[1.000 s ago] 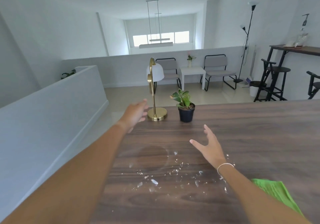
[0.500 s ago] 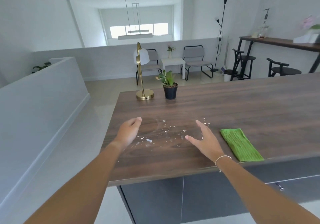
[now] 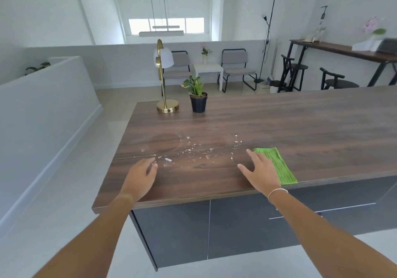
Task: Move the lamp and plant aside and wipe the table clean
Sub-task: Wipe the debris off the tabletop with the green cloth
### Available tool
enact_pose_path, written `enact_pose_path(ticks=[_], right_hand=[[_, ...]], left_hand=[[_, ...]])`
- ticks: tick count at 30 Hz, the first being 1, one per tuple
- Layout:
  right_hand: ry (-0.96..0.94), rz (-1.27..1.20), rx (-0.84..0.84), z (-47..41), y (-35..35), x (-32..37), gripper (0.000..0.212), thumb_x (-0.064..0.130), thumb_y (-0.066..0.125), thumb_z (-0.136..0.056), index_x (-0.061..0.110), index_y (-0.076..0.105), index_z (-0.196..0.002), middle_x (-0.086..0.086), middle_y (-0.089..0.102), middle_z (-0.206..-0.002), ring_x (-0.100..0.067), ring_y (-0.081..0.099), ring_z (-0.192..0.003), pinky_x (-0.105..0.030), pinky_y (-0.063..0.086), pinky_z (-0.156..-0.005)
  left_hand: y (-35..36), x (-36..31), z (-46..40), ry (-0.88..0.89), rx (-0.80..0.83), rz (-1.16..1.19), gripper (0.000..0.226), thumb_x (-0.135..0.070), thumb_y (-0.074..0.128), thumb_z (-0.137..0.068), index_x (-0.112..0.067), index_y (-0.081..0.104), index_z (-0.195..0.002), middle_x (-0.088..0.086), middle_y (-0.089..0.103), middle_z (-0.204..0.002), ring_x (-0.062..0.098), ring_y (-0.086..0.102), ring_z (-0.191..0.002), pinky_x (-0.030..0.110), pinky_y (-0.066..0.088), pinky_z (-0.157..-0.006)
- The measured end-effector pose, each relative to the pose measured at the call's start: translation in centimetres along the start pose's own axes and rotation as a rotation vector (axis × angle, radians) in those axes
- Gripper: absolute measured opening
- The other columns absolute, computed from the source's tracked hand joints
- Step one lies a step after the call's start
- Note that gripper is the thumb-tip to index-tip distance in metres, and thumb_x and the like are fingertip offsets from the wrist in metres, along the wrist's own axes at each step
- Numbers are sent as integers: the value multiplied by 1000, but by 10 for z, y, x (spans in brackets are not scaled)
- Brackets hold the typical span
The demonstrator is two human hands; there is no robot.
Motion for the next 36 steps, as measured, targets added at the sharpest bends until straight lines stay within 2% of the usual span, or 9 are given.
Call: enact_pose_path(ticks=[4,7,14,19,25,28,31,33,36], right_hand=[[64,318,44,-26,-5,-35,62,54,43,-87,25,35,-140,-5,36,-149,-30,22,-140,-48,15,-116],[128,394,95,-37,3,-43,60,55,33,-89,27,31,-141,-4,25,-154,-33,17,-141,-51,15,-114],[79,335,66,-61,10,-46,46,27,34,-95,22,34,-141,-6,28,-154,-33,21,-141,-47,22,-113],[5,206,-23,-78,11,-41,42,9,38,-93,10,46,-134,-14,43,-145,-36,37,-132,-46,32,-107],[3,65,4,-113,21,-20,39,10,36,-95,9,47,-132,-20,50,-136,-44,48,-118,-46,36,-101],[-89,-25,105,-122,44,15,39,12,36,-95,14,49,-132,-15,52,-137,-39,49,-120,-42,35,-101],[-371,-75,268,-97,67,48,37,12,40,-95,18,51,-130,-4,55,-136,-27,49,-125,-36,37,-103],[-493,-86,340,-78,63,47,37,13,40,-96,19,51,-131,11,51,-134,-11,46,-123,-22,32,-99],[-469,-82,337,-92,42,21,38,12,41,-96,18,50,-132,11,50,-129,-10,49,-117,-12,28,-90]], left_hand=[[7,10,-1,-22,-27,-74,41,-25,45,-93,-10,49,-131,12,46,-141,26,36,-134,37,25,-113],[11,17,-2,-33,-21,-187,43,-28,45,-93,-14,46,-134,12,39,-146,29,30,-136,41,22,-114],[14,26,-7,-80,-39,-263,45,-31,43,-94,-14,45,-135,12,37,-148,29,30,-138,41,21,-115],[15,27,-4,-96,-76,-240,42,-30,43,-94,-11,51,-130,12,47,-142,26,35,-135,39,24,-114],[17,29,-8,-103,-97,-233,40,-32,44,-93,-13,56,-126,6,50,-140,22,37,-134,37,25,-114],[16,33,-8,-112,-107,-228,39,-31,45,-92,-14,56,-126,5,50,-140,21,37,-134,35,25,-113],[15,35,-8,-121,-123,-215,38,-30,46,-92,-15,58,-125,5,51,-139,20,37,-135,33,25,-112],[15,36,-7,-133,-122,-188,42,-36,43,-90,-17,58,-124,4,52,-139,19,37,-135,33,26,-112],[16,36,-8,-142,-118,-168,52,-44,36,-84,-18,59,-123,3,52,-138,19,37,-135,33,26,-111]])
Point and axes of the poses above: each hand's wrist, its own z-axis away from the middle knuckle, its own y-axis out of the palm, x = y × z, the point moved 3 cm from there along -z, towards the middle knuckle
